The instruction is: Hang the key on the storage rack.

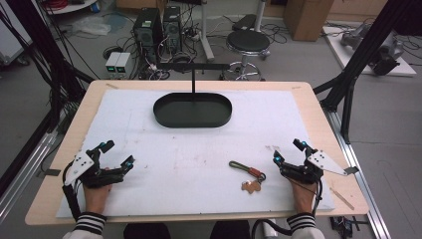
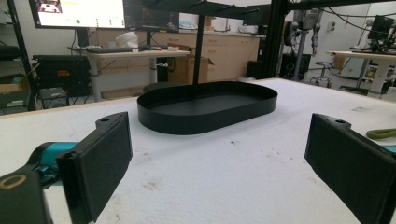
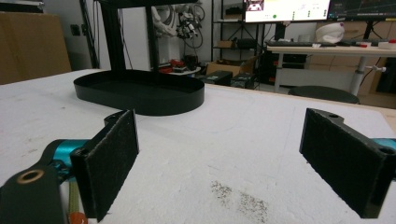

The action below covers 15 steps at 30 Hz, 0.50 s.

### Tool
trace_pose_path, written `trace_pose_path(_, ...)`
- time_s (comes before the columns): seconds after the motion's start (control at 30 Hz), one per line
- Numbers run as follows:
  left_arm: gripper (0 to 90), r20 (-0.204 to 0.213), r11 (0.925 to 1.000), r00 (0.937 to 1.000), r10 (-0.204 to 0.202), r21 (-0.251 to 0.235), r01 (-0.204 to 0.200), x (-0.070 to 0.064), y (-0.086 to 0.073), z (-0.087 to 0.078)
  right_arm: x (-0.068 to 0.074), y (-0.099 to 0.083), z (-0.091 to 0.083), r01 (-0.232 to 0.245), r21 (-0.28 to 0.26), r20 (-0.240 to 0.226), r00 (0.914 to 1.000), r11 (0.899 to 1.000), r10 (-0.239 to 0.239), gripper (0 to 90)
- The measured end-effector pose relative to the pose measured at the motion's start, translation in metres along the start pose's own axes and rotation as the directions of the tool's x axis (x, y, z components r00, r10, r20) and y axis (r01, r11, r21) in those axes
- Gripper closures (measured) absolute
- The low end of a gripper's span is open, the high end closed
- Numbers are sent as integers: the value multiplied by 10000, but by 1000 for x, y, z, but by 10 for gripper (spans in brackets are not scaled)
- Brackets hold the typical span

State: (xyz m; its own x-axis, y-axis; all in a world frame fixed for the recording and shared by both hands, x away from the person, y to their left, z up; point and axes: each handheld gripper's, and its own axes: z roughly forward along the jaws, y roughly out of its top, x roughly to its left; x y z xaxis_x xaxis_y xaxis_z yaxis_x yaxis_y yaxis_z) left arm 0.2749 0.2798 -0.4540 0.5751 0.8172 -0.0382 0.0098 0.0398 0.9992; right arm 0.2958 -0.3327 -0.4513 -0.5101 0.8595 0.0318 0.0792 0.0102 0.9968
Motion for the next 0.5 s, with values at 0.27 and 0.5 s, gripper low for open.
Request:
trace_pose_path(0.27,78,-1,10000,10000,1,-32,-1,0,0,0,-5,3,2,-283,305,-181,9994,9991,288,108)
trace_pose_path(0.5,78,24,10000,10000,16,-31,-16,0,0,0,-4,24,8,-331,1283,-983,9941,9912,459,108)
